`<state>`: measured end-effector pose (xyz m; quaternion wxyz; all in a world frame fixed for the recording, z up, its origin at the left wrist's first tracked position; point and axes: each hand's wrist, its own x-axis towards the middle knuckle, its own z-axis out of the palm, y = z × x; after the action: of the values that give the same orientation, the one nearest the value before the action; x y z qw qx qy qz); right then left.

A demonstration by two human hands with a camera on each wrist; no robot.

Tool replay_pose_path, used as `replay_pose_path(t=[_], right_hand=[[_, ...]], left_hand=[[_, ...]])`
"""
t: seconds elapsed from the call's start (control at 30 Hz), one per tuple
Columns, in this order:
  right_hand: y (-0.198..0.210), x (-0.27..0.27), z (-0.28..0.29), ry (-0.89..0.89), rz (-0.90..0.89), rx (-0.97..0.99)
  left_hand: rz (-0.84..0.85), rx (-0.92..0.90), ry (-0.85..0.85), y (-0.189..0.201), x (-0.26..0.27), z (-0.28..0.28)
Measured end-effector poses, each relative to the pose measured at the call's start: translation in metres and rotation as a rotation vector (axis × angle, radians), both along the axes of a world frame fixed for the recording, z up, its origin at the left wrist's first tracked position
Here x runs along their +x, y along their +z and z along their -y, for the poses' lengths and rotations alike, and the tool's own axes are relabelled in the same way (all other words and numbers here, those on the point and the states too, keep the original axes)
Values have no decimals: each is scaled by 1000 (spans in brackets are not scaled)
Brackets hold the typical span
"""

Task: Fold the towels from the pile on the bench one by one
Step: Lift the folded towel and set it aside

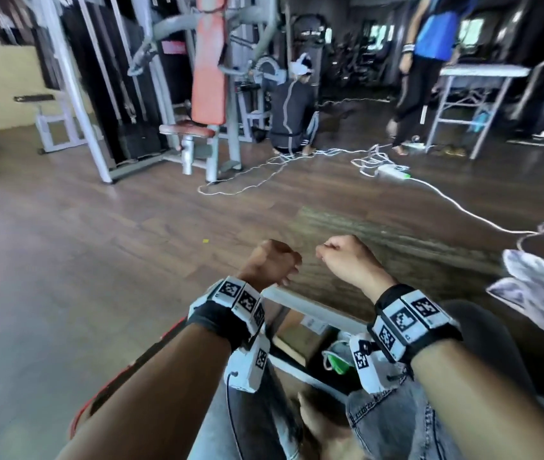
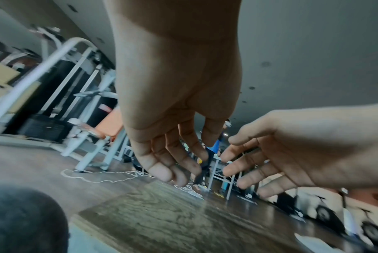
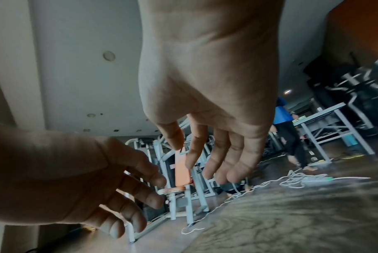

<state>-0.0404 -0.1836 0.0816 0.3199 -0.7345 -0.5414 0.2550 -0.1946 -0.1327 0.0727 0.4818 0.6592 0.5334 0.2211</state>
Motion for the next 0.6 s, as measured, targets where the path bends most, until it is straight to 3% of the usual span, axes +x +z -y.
replay_pose_path(t=[0.2, 0.33, 0.6], right_hand=[[-3, 73, 36, -226, 7, -84], [-8, 123, 67, -350, 53, -145], [-58, 219, 107, -456, 86, -415]], left_hand=[[-157, 176, -249, -11, 81, -2], [-174, 241, -398, -20, 131, 7], [-283, 322, -558, -64, 212, 21]])
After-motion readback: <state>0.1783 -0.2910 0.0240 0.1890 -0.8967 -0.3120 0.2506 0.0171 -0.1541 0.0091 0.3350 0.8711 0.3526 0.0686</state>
